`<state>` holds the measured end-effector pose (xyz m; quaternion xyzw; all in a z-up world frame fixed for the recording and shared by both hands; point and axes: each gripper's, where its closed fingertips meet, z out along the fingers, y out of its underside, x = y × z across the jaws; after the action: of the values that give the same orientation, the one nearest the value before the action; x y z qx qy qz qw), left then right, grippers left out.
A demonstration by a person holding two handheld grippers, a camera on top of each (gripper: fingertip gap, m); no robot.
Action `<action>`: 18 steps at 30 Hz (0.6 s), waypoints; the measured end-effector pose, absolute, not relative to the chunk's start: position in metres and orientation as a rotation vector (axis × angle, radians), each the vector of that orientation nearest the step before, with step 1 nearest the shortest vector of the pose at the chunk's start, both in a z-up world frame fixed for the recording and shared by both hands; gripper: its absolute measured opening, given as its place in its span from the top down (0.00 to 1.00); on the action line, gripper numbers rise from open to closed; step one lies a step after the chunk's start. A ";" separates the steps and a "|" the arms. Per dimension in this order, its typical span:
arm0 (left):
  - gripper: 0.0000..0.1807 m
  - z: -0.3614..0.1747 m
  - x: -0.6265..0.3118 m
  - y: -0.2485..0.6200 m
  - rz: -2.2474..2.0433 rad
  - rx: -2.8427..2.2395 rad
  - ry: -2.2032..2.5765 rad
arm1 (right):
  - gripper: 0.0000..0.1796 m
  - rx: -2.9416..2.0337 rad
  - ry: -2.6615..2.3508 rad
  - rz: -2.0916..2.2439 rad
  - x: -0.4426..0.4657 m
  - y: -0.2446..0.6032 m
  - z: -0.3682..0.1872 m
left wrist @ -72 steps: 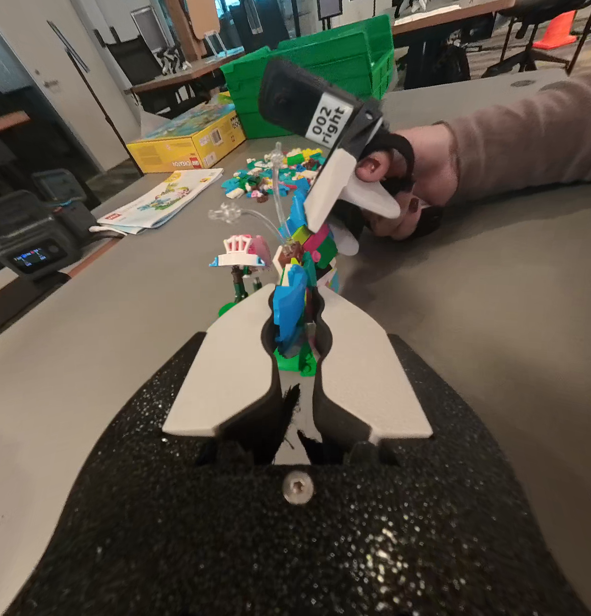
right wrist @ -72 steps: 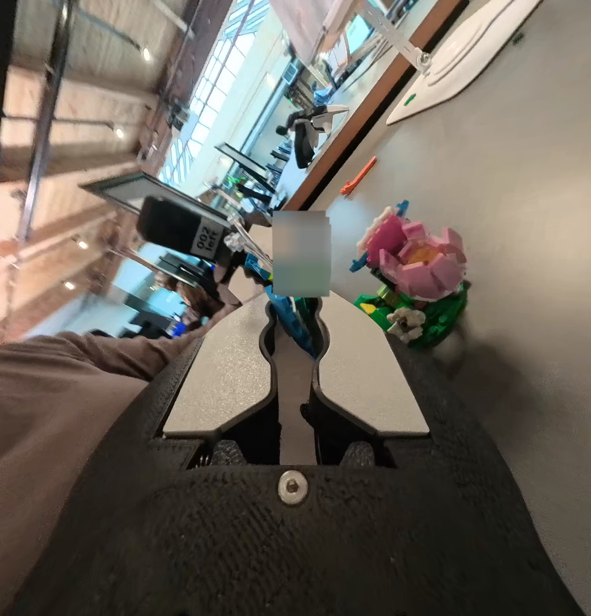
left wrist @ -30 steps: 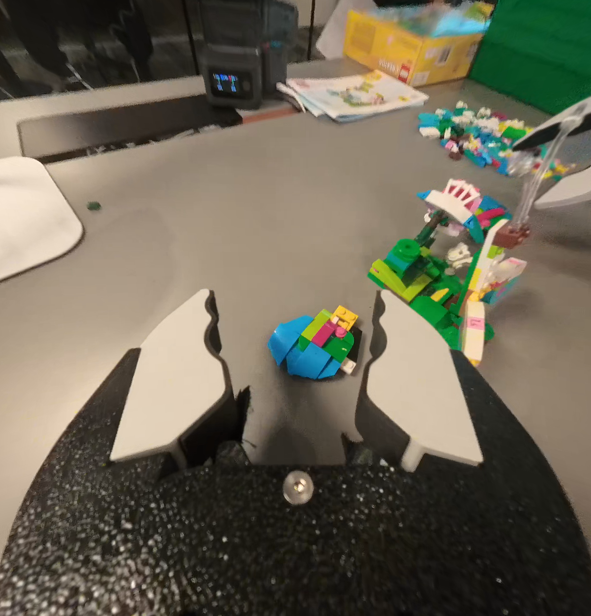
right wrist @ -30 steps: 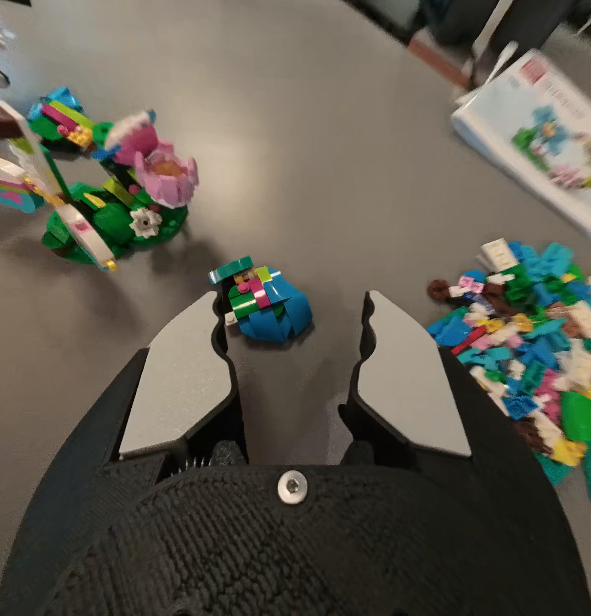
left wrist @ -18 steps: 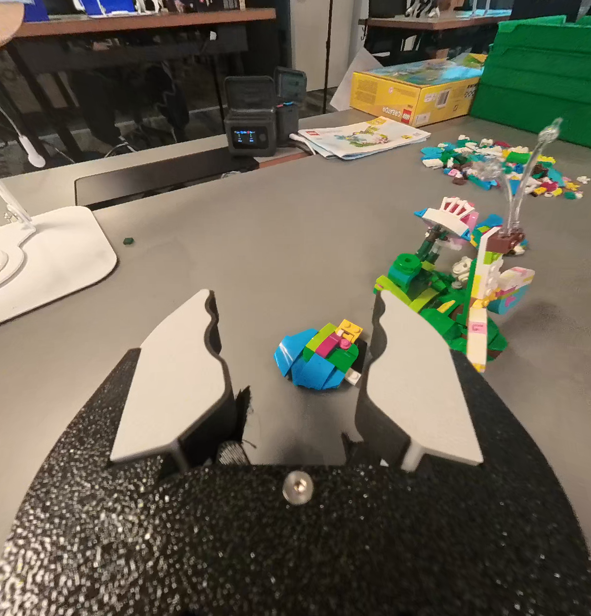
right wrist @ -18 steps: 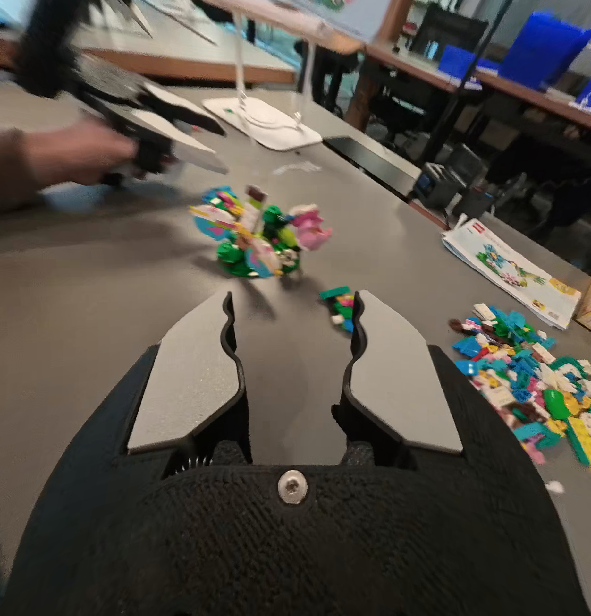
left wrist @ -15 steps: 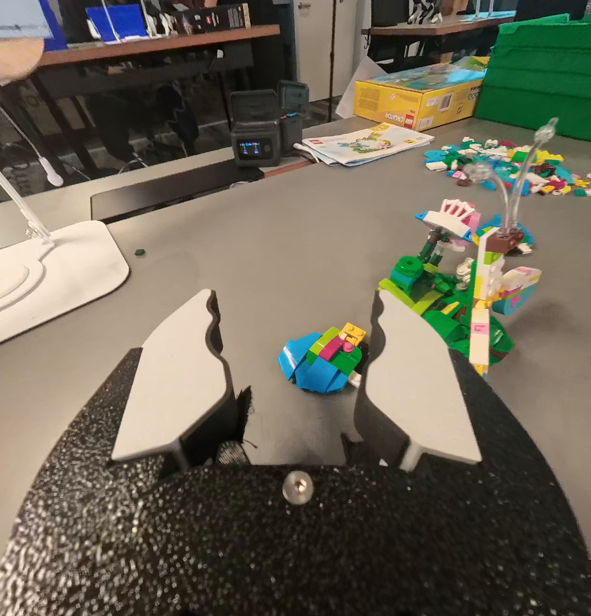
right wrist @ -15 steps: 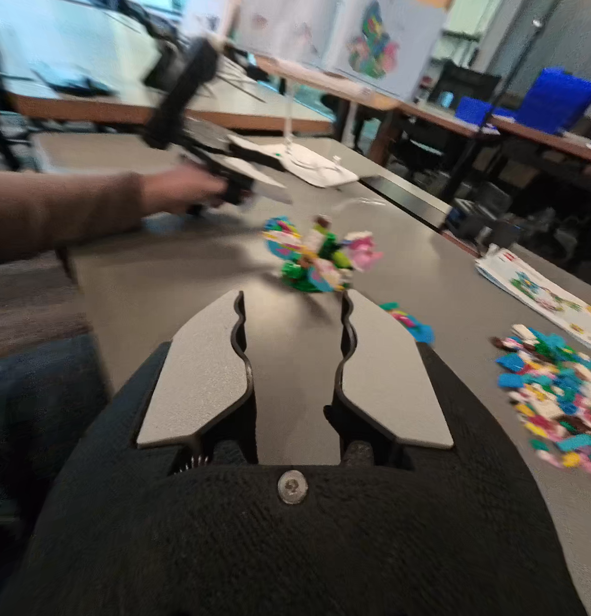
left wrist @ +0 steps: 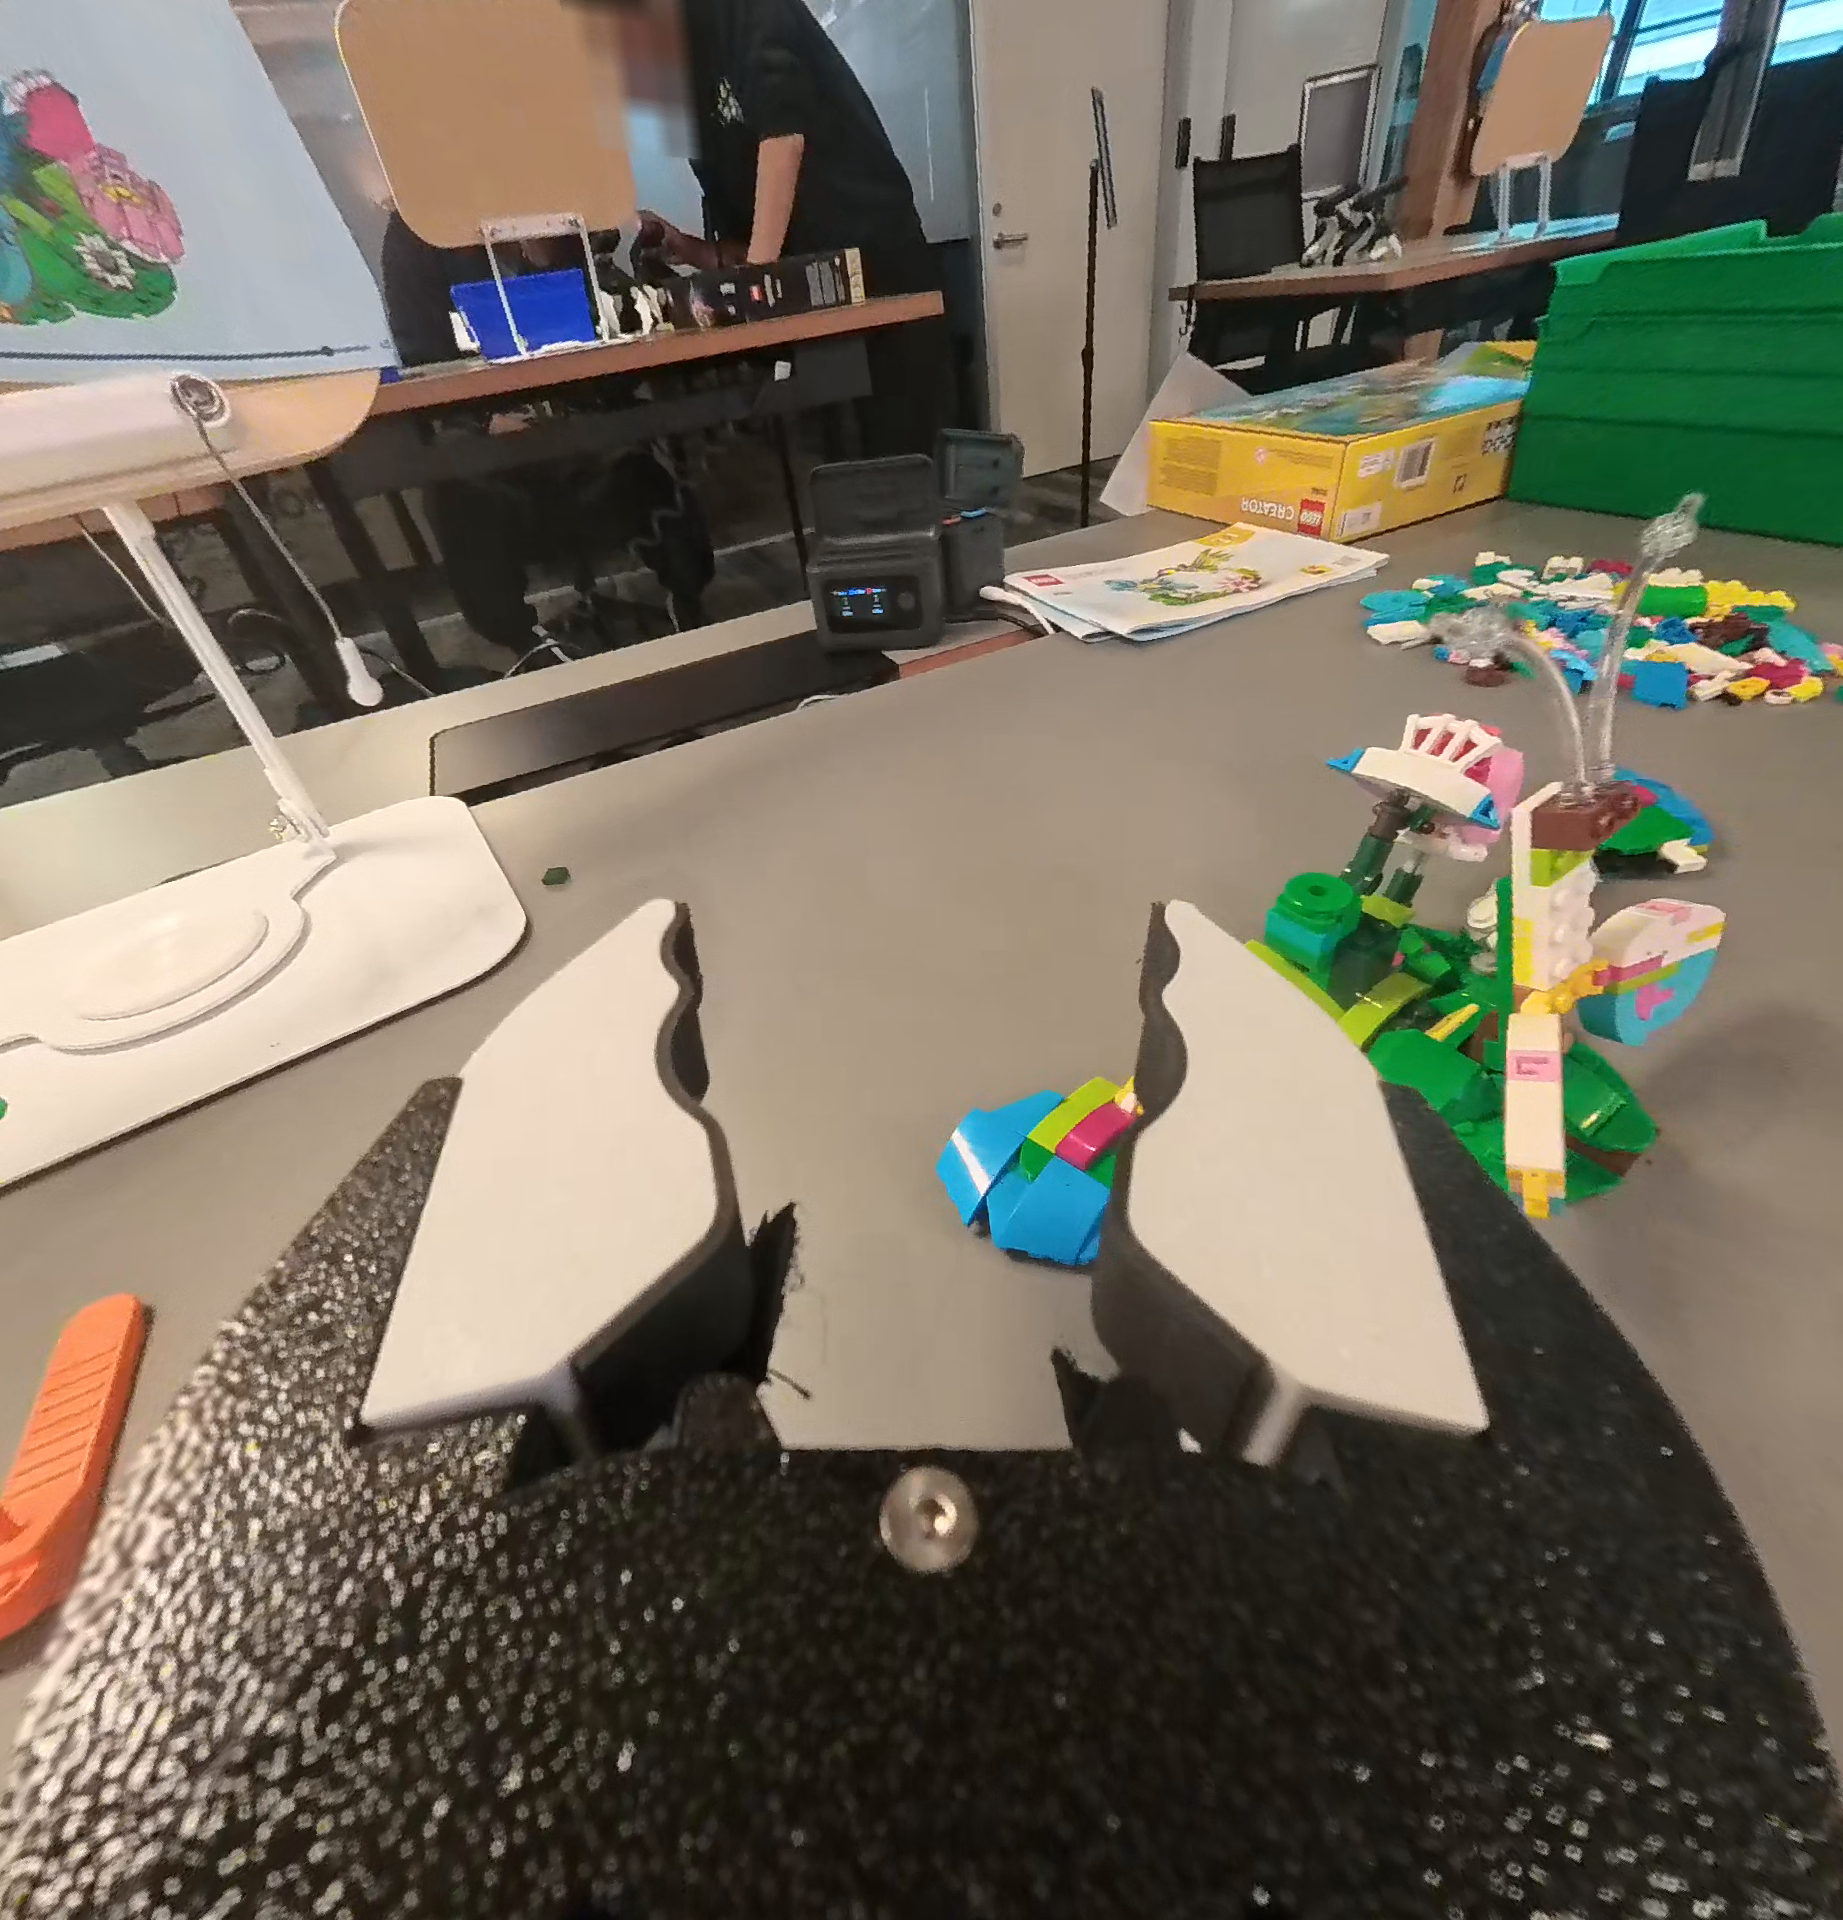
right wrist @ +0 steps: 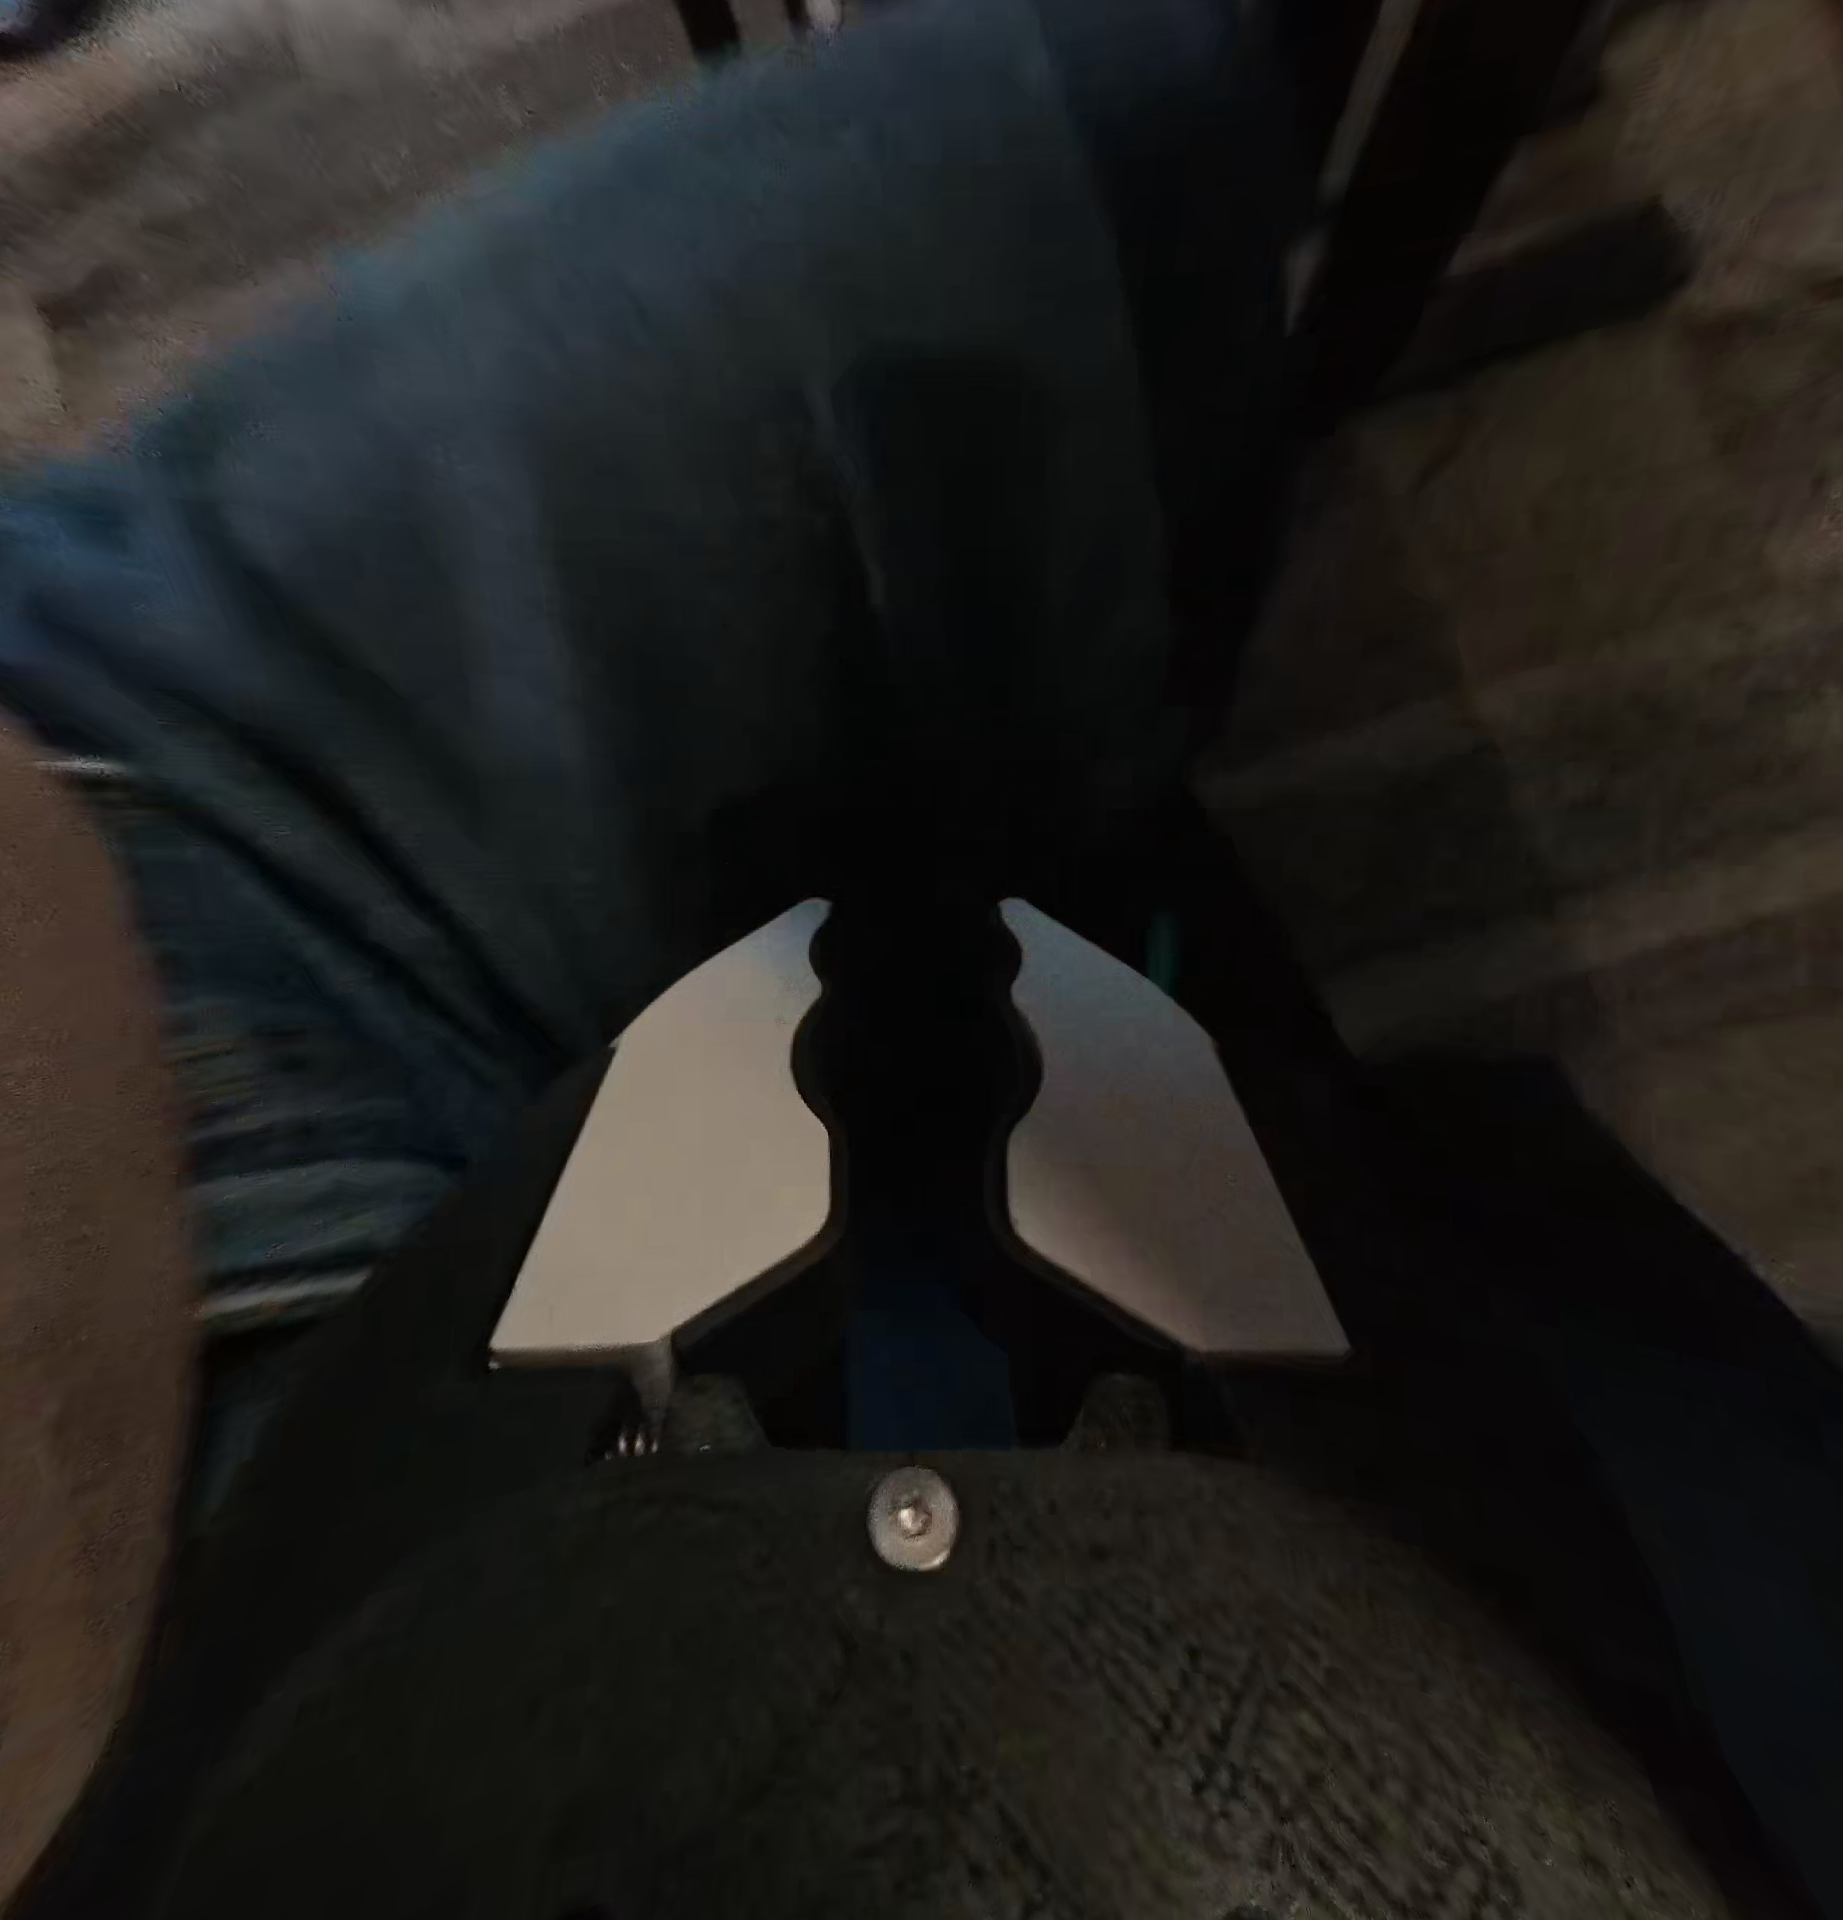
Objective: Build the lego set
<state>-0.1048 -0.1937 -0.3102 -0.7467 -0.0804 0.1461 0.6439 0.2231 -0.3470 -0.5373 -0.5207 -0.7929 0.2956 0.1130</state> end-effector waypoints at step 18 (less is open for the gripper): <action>0.57 -0.311 -0.092 -0.186 0.358 -1.728 -0.100 | 0.83 -2.023 -2.460 0.212 0.231 -0.295 -0.663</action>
<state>-0.0922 -0.1860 -0.3106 -0.7557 -0.0435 0.1565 0.6344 0.2314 -0.2955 -0.6632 -0.6335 -0.7705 0.0664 -0.0252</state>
